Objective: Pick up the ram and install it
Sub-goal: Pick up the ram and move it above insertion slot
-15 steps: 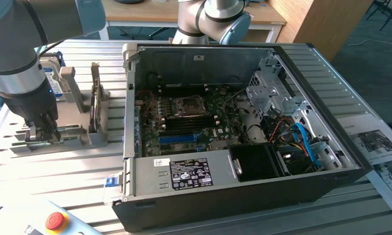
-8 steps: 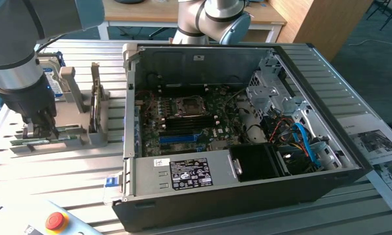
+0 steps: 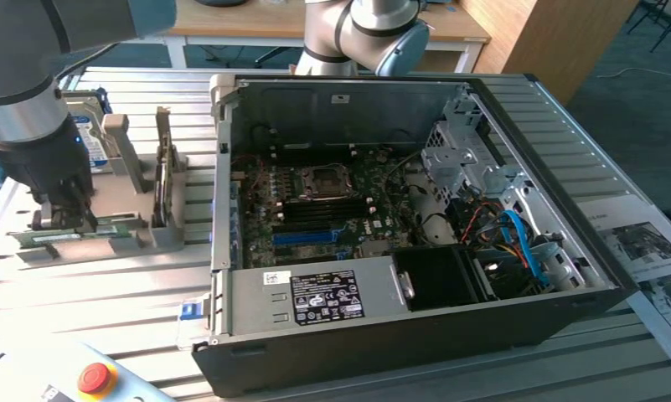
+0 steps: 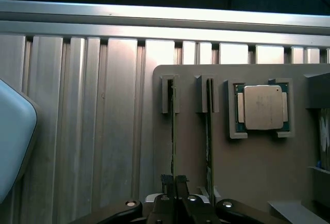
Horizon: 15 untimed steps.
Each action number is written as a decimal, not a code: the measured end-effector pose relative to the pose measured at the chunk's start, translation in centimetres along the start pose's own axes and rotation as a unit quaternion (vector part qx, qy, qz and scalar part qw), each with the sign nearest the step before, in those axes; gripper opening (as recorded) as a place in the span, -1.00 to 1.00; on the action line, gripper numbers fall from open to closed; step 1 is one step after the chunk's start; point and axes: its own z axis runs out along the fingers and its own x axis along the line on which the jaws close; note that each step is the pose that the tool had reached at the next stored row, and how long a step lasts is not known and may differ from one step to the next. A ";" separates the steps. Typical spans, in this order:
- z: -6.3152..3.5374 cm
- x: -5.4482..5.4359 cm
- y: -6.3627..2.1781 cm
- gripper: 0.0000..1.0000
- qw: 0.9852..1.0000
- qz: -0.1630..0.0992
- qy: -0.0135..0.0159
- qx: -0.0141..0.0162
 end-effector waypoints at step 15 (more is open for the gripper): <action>-2.56 0.0 0.12 -0.76 1.000 0.000 0.000 0.000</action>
